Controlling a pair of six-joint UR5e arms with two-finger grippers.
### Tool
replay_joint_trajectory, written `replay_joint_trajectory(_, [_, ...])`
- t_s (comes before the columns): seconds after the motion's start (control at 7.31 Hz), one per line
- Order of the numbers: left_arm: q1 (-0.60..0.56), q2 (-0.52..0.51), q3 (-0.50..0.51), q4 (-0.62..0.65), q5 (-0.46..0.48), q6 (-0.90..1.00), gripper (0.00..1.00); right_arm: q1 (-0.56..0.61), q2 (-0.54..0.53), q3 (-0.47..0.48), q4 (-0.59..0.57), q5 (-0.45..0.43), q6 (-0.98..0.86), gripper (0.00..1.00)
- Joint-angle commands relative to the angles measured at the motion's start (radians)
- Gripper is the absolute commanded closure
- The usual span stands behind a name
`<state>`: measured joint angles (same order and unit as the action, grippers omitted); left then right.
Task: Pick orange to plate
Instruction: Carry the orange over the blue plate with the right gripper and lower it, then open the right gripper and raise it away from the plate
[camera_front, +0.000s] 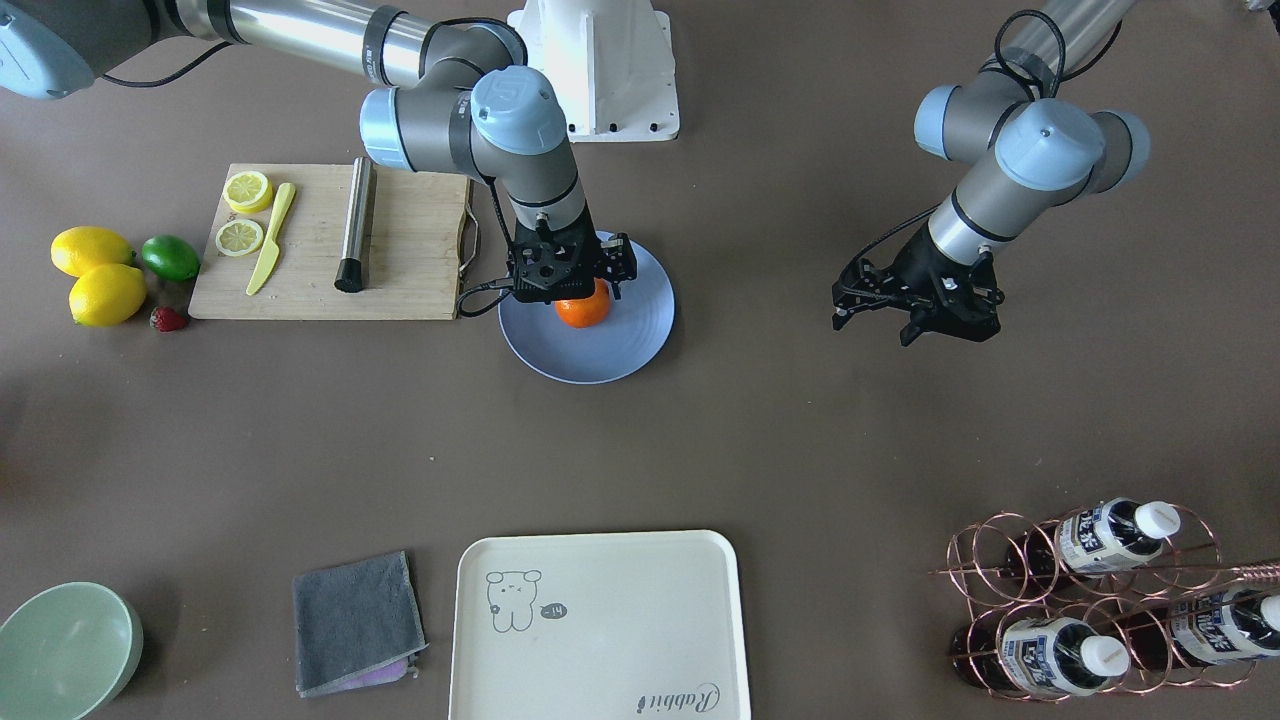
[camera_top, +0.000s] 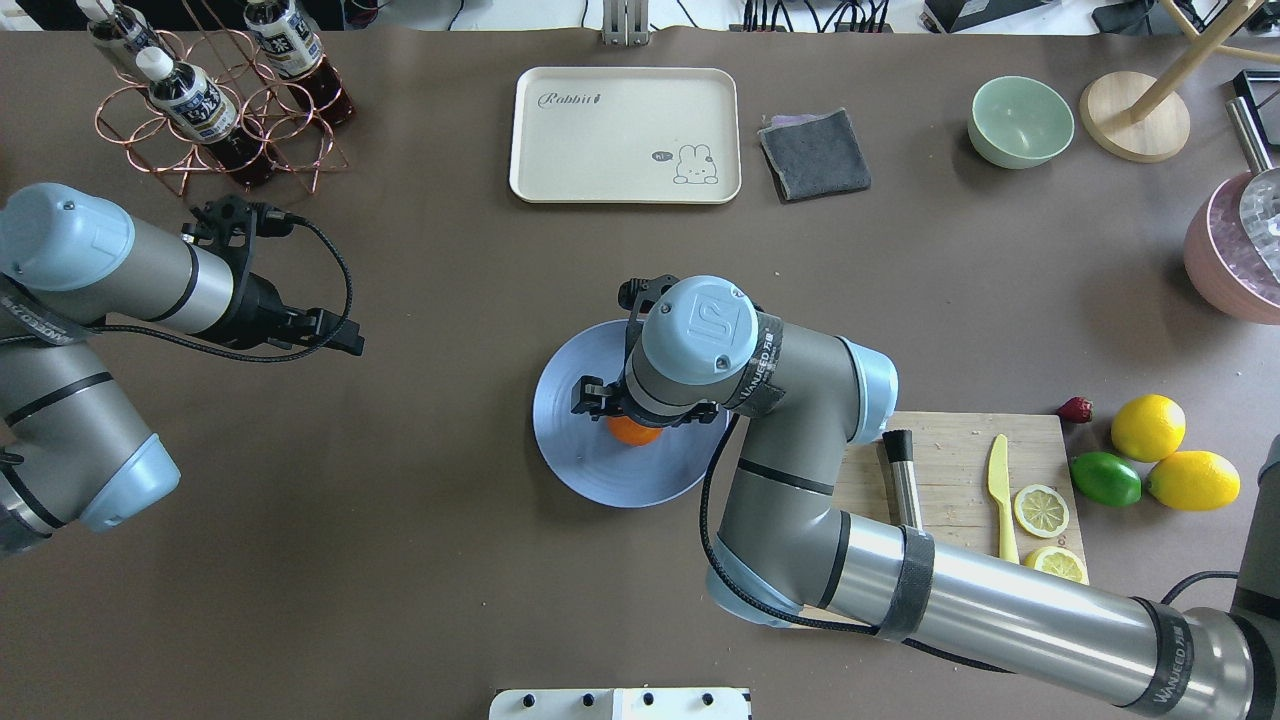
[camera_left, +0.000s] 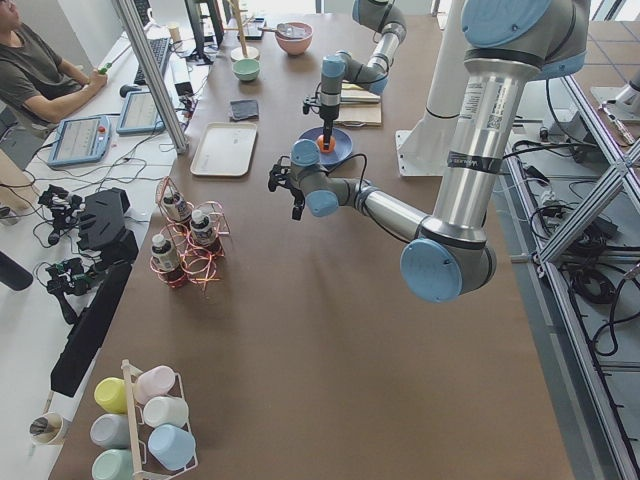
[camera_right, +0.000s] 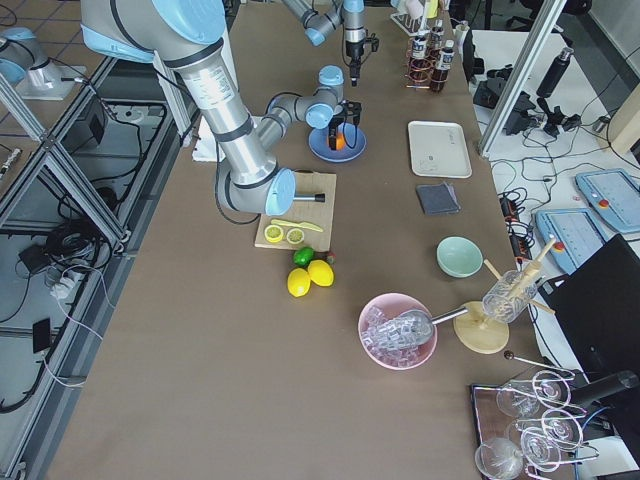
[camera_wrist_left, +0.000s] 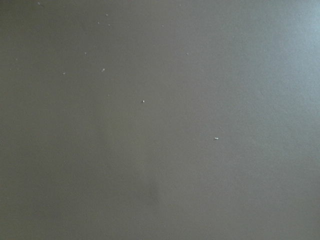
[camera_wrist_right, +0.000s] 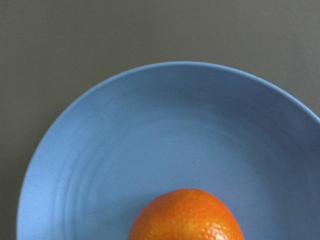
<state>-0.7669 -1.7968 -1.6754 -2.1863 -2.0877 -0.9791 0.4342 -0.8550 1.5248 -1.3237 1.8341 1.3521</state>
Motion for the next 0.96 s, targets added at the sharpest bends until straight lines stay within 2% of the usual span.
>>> replay_joint_trajectory(0.0, [-0.041,0.013,0.005,0.010,-0.005,0.013,0.02,0.041,-0.057,0.096,-0.008,0.017,-0.008,0.00])
replay_joint_trajectory(0.27, [-0.218,0.091,0.008,0.010,-0.178,0.165,0.02,0.235,-0.271,0.269,-0.008,0.206,-0.110,0.00])
replay_joint_trajectory(0.41, [-0.304,0.130,0.016,0.010,-0.237,0.236,0.02,0.341,-0.361,0.299,-0.006,0.294,-0.249,0.00])
replay_joint_trajectory(0.82, [-0.429,0.252,0.101,0.010,-0.256,0.567,0.02,0.623,-0.631,0.269,-0.006,0.425,-0.790,0.00])
